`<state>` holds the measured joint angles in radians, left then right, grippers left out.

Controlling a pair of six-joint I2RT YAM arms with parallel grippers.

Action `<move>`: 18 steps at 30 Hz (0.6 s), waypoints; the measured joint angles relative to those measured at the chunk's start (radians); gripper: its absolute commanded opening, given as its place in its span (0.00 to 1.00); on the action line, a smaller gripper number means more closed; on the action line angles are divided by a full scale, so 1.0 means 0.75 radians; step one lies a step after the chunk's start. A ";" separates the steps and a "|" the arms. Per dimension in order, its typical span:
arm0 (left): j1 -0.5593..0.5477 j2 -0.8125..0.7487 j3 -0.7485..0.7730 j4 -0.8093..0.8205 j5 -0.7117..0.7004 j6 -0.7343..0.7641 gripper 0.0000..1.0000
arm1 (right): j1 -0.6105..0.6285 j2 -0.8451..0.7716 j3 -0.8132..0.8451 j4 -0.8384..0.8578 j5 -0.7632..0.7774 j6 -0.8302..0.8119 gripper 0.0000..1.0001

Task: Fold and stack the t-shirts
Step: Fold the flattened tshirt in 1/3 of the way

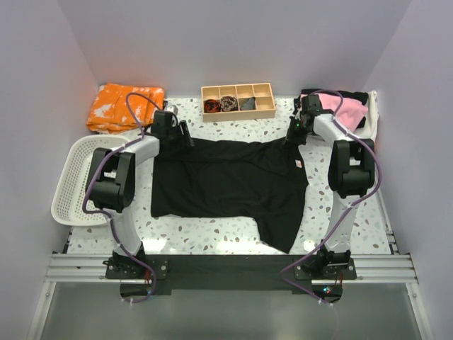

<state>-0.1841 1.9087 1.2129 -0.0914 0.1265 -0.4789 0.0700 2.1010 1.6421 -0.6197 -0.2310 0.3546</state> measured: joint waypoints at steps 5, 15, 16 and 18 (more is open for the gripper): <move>-0.003 0.008 0.000 0.000 0.000 0.000 0.62 | 0.003 -0.035 -0.073 -0.002 0.001 -0.007 0.00; -0.004 0.008 -0.024 -0.001 -0.005 0.001 0.61 | 0.004 -0.283 -0.251 -0.025 0.007 -0.028 0.37; -0.004 0.008 -0.030 0.001 -0.005 0.001 0.61 | 0.004 -0.303 -0.265 -0.027 0.011 -0.031 0.45; -0.004 0.008 -0.040 0.000 -0.005 0.001 0.61 | 0.004 -0.325 -0.280 -0.031 0.018 -0.041 0.53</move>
<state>-0.1867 1.9148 1.1831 -0.0914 0.1226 -0.4786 0.0731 1.8572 1.4319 -0.6426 -0.2176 0.3241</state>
